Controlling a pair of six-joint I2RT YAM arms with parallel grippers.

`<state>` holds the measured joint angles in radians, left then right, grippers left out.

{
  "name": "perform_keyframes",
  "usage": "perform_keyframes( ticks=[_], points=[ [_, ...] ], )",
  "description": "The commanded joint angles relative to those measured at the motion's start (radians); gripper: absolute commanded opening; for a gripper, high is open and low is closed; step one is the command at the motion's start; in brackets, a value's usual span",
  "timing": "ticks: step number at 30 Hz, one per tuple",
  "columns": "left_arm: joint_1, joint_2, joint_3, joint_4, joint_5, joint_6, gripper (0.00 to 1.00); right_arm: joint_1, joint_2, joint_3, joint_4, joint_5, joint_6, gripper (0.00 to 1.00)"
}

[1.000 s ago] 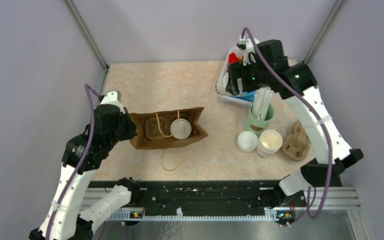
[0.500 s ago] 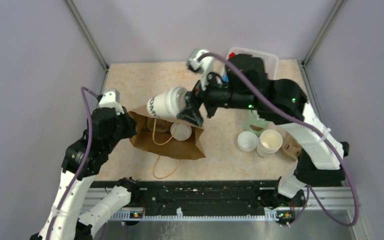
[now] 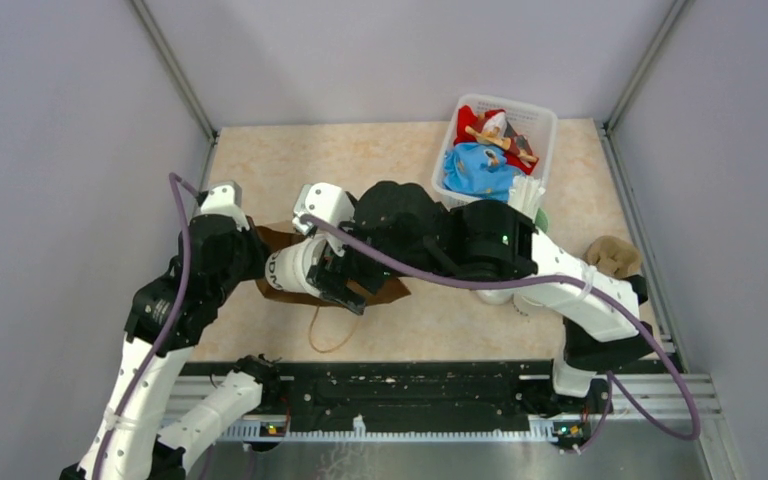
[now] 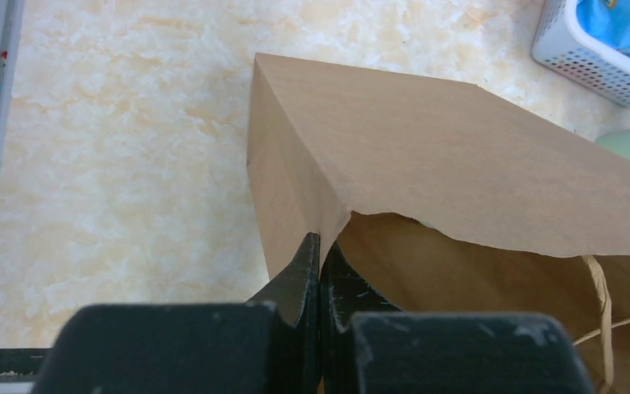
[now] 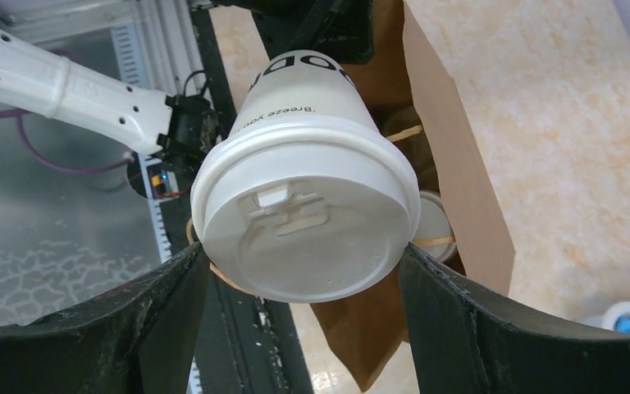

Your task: Pack the takeout coffee

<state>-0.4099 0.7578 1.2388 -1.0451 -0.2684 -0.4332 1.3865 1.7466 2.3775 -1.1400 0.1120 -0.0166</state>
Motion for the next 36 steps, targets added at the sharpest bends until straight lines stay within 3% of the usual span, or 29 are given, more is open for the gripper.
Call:
perform_keyframes(
  ticks=[1,14,24,36],
  points=[
    [-0.004,0.01,0.037,0.043,0.016,-0.006,0.0,0.057,0.028,-0.003,-0.01,0.16,-0.044,0.59],
    [-0.004,-0.002,0.019,0.033,0.0,0.004,0.0,0.061,-0.115,-0.226,0.078,0.217,0.002,0.58],
    [-0.004,0.0,0.011,0.032,-0.002,0.013,0.0,0.06,-0.27,-0.424,0.272,0.266,0.047,0.56],
    [-0.004,-0.004,-0.003,0.03,0.011,-0.009,0.0,0.024,-0.221,-0.418,0.216,0.234,0.128,0.57]
  ],
)
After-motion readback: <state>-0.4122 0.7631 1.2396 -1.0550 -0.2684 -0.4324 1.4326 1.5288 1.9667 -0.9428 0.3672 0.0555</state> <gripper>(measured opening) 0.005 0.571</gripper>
